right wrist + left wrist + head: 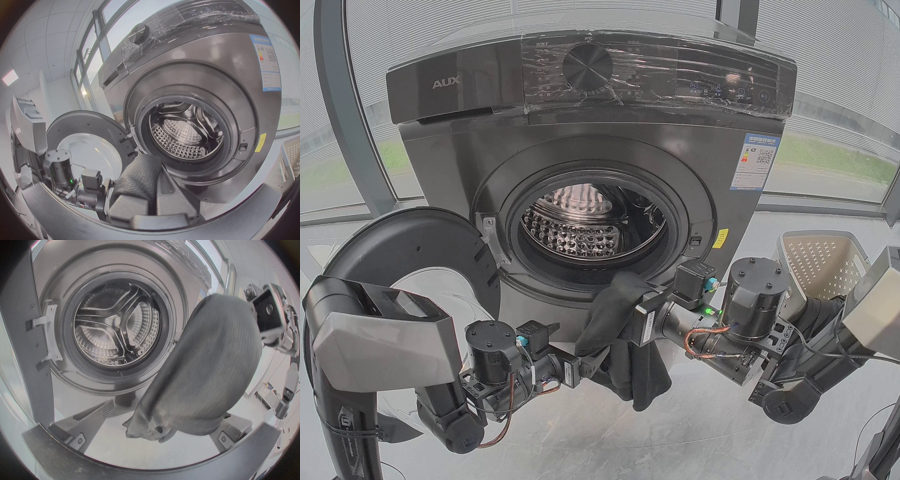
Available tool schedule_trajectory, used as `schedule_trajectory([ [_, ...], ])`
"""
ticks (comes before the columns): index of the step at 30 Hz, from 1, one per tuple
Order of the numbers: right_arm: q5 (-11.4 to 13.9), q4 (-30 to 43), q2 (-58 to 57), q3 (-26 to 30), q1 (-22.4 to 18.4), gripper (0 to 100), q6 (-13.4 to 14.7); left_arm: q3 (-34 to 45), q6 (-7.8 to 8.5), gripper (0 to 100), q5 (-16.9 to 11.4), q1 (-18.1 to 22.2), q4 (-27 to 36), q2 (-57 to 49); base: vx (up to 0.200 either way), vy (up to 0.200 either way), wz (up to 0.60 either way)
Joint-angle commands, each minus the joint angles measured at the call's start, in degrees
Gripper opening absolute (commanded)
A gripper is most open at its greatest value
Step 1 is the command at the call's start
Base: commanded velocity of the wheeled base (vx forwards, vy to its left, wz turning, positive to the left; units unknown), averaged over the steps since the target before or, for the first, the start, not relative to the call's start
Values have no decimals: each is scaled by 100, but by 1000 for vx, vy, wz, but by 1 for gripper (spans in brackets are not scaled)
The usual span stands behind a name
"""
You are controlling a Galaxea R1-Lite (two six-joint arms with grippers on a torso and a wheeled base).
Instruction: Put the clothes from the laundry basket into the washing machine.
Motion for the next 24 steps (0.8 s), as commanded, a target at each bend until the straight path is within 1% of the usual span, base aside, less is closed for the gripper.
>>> schedule_trajectory([
  [1, -14, 12, -92, -117, -16, 0, 15, -13, 0, 100, 1, 7, -23, 259, 0, 0, 0],
  [11, -14, 56, -232, -152, -16, 0, 24, -294, -9, 100, 1, 16, -23, 698, 0, 0, 0],
  [24, -14, 56, -426, -117, 1, 0, 41, -777, 18, 100, 89, 367, -23, 1182, 0, 0, 0],
])
